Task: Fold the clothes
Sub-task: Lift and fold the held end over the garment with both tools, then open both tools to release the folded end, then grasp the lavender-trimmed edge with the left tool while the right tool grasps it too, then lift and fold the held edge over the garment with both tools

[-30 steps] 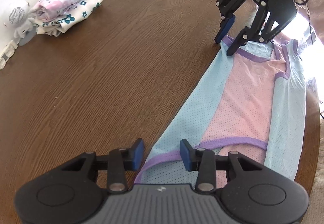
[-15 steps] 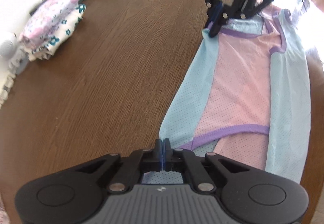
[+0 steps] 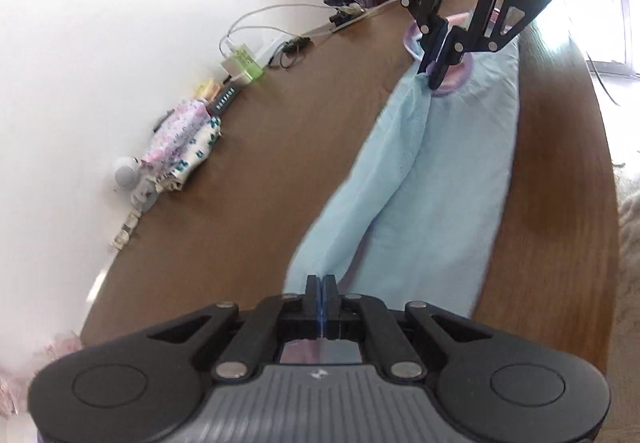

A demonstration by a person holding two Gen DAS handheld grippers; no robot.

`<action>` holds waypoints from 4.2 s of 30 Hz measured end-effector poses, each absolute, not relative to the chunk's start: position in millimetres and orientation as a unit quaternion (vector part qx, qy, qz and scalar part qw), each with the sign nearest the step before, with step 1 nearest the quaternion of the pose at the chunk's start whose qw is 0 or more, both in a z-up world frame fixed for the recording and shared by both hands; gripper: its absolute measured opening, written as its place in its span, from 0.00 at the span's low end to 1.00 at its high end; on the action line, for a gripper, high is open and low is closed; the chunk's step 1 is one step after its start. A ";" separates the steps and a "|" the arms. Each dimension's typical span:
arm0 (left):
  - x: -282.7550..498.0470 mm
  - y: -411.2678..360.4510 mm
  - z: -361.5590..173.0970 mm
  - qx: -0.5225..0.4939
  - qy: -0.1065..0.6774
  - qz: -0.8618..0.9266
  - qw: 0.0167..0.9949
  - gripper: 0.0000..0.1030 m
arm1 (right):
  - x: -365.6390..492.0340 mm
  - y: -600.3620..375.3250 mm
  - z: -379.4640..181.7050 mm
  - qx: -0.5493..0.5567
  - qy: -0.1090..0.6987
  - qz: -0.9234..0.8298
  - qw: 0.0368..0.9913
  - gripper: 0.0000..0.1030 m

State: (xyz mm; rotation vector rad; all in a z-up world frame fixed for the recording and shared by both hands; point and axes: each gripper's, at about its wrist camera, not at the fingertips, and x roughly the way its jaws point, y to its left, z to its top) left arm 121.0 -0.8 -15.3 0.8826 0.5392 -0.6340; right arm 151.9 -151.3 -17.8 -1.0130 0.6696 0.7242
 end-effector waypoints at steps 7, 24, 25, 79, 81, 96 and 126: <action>120.6 21.3 4.7 0.346 0.270 -0.261 0.860 0.20 | 147.9 -174.7 4.8 -0.317 0.332 0.334 0.823 0.26; 207.9 88.3 -9.4 0.122 0.409 -0.160 0.890 0.20 | 198.0 -202.6 -23.8 -0.107 0.401 0.253 0.874 0.29; 204.9 95.2 -7.0 0.115 0.404 -0.159 0.893 0.20 | 198.3 -206.9 -21.4 -0.096 0.401 0.252 0.875 0.31; 198.8 75.9 -2.7 0.031 0.385 -0.197 0.901 0.29 | 164.1 -208.0 -12.4 -0.073 0.352 0.260 0.896 0.37; 192.4 64.6 7.9 0.053 0.366 -0.205 0.906 0.32 | 162.7 -231.4 6.4 -0.055 0.336 0.241 0.909 0.40; 198.3 -96.1 3.9 0.117 0.375 -0.383 0.836 0.19 | 283.6 -372.8 -11.1 -0.004 0.517 0.188 0.835 0.39; 188.8 -110.7 1.7 0.127 0.400 -0.346 0.839 0.22 | 133.3 -373.1 7.8 -0.051 0.346 0.222 0.910 0.12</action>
